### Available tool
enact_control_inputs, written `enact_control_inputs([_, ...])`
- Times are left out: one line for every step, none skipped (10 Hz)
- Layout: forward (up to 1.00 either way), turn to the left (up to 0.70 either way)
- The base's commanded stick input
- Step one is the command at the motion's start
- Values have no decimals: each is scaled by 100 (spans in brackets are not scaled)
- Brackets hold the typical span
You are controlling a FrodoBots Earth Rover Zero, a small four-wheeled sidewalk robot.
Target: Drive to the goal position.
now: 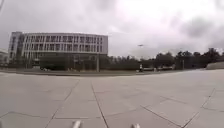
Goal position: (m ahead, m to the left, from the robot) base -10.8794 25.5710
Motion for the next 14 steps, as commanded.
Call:
enact_control_inputs([44,0])
enact_control_inputs([55,0])
enact_control_inputs([69,4])
enact_control_inputs([70,14])
enact_control_inputs([70,29])
enact_control_inputs([70,35])
enact_control_inputs([70,35])
enact_control_inputs([70,35])
enact_control_inputs([70,35])
enact_control_inputs([70,35])
enact_control_inputs([70,35])
enact_control_inputs([70,35])
enact_control_inputs([70,35])
enact_control_inputs([70,35])
